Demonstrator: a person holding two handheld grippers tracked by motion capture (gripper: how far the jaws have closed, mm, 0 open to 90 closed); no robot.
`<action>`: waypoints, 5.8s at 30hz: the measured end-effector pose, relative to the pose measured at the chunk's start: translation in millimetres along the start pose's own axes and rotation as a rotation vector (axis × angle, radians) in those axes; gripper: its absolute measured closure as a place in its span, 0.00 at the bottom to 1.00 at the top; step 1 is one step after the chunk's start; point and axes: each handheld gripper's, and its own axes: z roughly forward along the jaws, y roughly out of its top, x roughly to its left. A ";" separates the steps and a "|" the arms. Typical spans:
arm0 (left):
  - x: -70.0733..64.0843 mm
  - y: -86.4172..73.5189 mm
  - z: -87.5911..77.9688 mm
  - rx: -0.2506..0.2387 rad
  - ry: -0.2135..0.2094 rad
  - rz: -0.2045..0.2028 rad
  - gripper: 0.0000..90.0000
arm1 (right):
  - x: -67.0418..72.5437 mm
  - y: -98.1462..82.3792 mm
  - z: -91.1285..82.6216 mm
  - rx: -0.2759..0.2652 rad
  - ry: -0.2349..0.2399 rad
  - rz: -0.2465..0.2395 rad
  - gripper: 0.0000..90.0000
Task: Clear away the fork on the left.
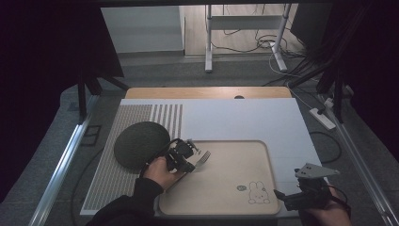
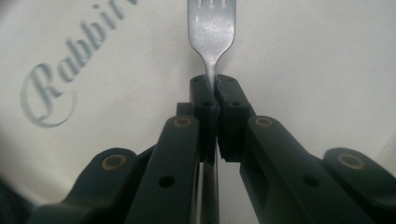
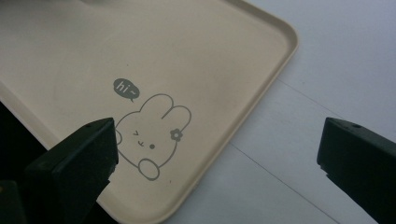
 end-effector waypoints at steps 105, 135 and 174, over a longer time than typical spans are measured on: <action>40.3 -126.8 -60.7 -0.511 0.029 -0.170 0.00 | 0.2 0.2 0.4 0.005 -0.001 0.000 0.00; 24.0 -187.9 -77.2 -0.546 0.072 -0.268 0.00 | 0.7 0.5 0.9 0.010 -0.005 0.002 0.00; -0.2 -238.2 -86.0 -0.528 0.202 -0.330 0.00 | -0.6 1.2 1.0 0.014 -0.019 0.027 0.00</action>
